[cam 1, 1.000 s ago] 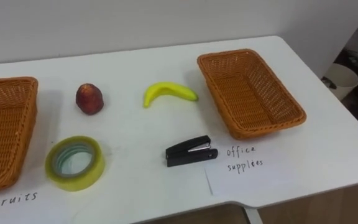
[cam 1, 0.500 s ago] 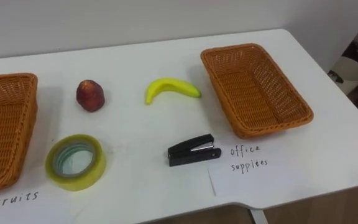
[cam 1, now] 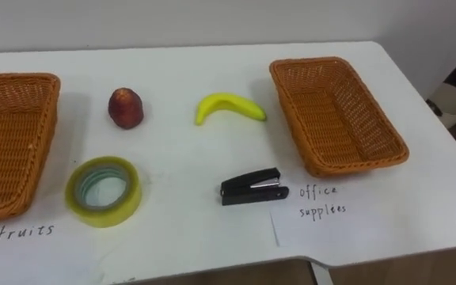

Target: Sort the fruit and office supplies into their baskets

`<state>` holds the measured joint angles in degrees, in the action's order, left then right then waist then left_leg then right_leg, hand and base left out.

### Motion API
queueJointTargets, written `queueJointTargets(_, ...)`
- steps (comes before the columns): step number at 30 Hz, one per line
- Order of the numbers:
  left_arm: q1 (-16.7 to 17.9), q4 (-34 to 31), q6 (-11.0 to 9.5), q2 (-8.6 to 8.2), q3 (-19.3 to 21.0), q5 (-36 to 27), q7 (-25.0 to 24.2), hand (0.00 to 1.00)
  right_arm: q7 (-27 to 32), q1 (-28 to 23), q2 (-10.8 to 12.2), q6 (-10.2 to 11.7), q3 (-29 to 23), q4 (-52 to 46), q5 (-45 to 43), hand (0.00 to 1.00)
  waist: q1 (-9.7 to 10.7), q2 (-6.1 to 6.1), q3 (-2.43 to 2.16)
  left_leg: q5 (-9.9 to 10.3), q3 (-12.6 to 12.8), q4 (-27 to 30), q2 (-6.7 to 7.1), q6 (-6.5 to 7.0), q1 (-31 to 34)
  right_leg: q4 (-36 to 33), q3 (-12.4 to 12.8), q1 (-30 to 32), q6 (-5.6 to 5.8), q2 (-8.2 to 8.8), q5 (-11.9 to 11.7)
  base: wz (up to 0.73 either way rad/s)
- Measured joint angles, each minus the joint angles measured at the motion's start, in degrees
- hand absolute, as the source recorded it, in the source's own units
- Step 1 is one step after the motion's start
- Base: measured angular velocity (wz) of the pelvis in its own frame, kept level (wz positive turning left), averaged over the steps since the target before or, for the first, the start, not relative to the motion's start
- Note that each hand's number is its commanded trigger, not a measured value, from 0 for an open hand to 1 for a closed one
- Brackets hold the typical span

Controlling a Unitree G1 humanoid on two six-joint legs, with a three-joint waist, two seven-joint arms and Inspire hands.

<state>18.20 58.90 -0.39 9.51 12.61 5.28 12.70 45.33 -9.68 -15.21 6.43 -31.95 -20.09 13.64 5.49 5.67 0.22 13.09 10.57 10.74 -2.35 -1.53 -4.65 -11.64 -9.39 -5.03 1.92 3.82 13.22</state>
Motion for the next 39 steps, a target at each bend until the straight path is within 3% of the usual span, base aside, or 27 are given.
queueJointTargets(6, -1.19, 2.99, 0.10, 0.33, -0.62, 1.77, -0.01, 0.00, -4.19, 4.30, -4.22, -0.04, 3.43, -3.90, -7.78, 0.00, -0.52, -0.06, 0.00, -0.01, -1.35, -0.01, -0.01, 0.00, -0.09, 0.06, -1.91, -0.59, -0.01, 0.07, -0.01, 0.10)
queueJointTargets(10, -1.60, 2.98, 0.18, 0.32, -0.64, 1.89, -0.01, 0.00, -8.46, 5.45, -5.34, -0.34, 4.47, -5.38, -9.96, 0.00, -1.27, 0.15, -0.01, -0.03, -1.80, 0.02, -0.01, 0.01, -0.14, 0.07, -2.39, -0.98, -0.01, 0.08, -0.01, 0.07)
queueJointTargets(16, -2.01, 2.97, 0.24, 0.47, -1.85, 1.71, -0.42, 0.00, -15.62, 6.45, -8.57, -1.35, 10.30, -5.84, -12.18, 0.00, -1.61, 0.52, 0.15, -0.04, -1.80, 0.01, -0.02, 0.02, -0.93, 0.07, -2.39, -1.95, -0.01, 0.09, -0.01, 0.00)
queueJointTargets(20, -2.80, 2.95, 0.21, 0.92, -1.87, 3.49, -2.85, 0.00, -21.18, 6.81, -8.75, -1.57, 10.93, -5.82, -15.20, 0.00, -2.97, 0.50, 0.31, -0.04, -1.78, 0.21, -0.04, 0.02, -0.69, 0.06, -2.78, -1.71, -0.02, 0.11, -0.02, 0.00)
queueJointTargets(26, -3.11, 2.80, 0.40, 1.00, -2.07, 7.17, -5.64, 0.00, -28.95, 8.04, -8.87, -2.09, 13.44, -5.94, -16.69, 0.00, -4.17, 0.35, -0.10, -0.03, -1.96, 0.65, -0.22, 0.02, 0.47, -0.03, -3.99, -1.00, -0.18, 0.13, -0.12, 0.01)
queueJointTargets(33, -3.25, 3.01, 1.36, 1.18, -2.06, 10.65, -6.81, 0.00, -34.84, 8.41, -9.25, -2.90, 15.83, -5.88, -17.08, 0.00, -5.34, 0.36, -0.15, -0.05, -2.80, 0.80, -0.21, 0.01, 0.94, 0.02, -4.93, -0.99, -0.17, 0.15, -0.12, 0.06)
queueJointTargets(39, -3.41, 2.99, 1.63, 1.34, -2.13, 10.65, -6.70, 0.00, -41.19, 8.45, -10.80, -4.54, 20.10, -5.61, -20.80, 0.00, -6.03, 1.49, 0.23, -0.06, -3.30, 0.64, -0.17, 0.01, 1.06, 0.08, -4.91, -1.02, -0.17, 0.11, -0.12, 0.04)
